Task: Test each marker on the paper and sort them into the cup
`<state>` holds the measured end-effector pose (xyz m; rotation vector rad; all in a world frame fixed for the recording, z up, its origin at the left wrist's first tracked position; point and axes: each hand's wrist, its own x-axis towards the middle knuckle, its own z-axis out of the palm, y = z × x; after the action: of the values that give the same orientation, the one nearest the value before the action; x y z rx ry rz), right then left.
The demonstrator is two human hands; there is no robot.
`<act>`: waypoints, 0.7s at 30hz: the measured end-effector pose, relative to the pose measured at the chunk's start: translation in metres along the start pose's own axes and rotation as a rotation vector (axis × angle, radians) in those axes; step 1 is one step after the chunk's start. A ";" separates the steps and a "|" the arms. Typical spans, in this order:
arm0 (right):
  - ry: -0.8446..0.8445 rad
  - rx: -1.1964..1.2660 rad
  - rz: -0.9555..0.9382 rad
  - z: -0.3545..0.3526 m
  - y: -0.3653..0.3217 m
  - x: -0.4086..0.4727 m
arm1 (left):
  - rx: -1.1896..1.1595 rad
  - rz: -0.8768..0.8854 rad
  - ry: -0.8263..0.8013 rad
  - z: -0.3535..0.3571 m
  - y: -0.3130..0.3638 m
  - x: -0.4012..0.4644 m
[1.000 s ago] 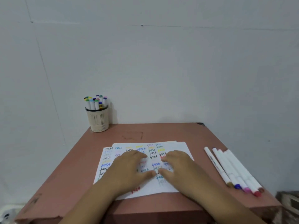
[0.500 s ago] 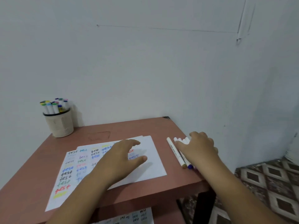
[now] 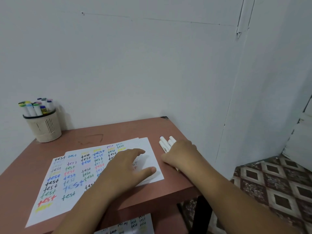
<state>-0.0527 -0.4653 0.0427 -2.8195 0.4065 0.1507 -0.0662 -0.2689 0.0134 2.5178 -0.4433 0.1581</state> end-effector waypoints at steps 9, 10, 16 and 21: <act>-0.159 -0.264 -0.093 -0.016 0.003 0.001 | -0.059 0.091 0.051 0.006 0.012 -0.004; -0.108 -0.240 -0.061 -0.017 0.007 0.000 | -0.073 0.122 0.057 0.009 0.017 -0.005; 0.140 0.019 0.001 -0.011 0.056 -0.021 | -0.151 0.365 0.089 0.037 0.063 -0.012; 0.351 0.290 0.099 0.001 0.127 -0.052 | -0.176 0.607 0.120 0.083 0.106 -0.021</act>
<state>-0.1391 -0.5679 0.0156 -2.5365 0.5920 -0.3592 -0.1217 -0.3924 -0.0045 2.1184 -1.1075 0.4745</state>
